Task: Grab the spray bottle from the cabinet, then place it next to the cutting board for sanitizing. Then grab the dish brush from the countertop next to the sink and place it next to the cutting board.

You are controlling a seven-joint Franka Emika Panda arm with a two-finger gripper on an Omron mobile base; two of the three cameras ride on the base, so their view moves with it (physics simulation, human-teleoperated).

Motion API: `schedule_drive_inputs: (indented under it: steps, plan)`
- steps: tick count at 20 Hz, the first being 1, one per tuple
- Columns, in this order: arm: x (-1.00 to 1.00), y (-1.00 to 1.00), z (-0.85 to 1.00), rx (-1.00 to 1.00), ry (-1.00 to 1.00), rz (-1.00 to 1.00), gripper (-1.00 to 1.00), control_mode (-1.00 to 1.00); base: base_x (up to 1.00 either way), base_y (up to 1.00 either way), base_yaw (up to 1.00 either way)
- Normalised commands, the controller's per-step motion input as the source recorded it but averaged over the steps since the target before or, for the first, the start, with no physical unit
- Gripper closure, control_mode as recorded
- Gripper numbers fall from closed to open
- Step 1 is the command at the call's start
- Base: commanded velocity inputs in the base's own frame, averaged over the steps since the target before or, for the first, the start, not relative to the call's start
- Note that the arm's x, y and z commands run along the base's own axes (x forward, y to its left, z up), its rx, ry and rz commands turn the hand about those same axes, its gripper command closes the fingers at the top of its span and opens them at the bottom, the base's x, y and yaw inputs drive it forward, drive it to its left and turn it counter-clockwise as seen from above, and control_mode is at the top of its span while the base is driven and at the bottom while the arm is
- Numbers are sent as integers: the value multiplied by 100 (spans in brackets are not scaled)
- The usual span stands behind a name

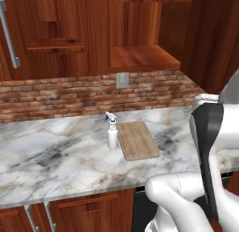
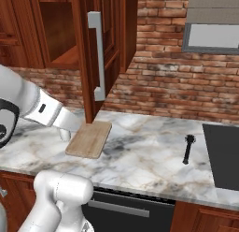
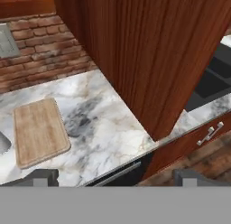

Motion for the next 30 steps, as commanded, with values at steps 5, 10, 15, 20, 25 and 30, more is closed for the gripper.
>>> schedule_drive_inputs:
  steps: [5, 10, 15, 20, 25, 30]
  plan:
    - [-56, -67, 50, 11, -6, -5, -100, -100, 0, 0, 0]
    - [-1, -91, 19, 3, 5, -1, -100, -100, 0, 0, 0]
    - [28, -70, -8, 0, 15, 0, -100, -100, 0, 0, 0]
    - [8, -54, -53, 0, 6, 2, -100, -100, 0, 0, 0]
    - [8, -57, -64, 0, 1, 5, -100, -100, 0, 0, 0]
    - [21, -53, -56, 0, 1, 8, -100, -100, 0, 0, 0]
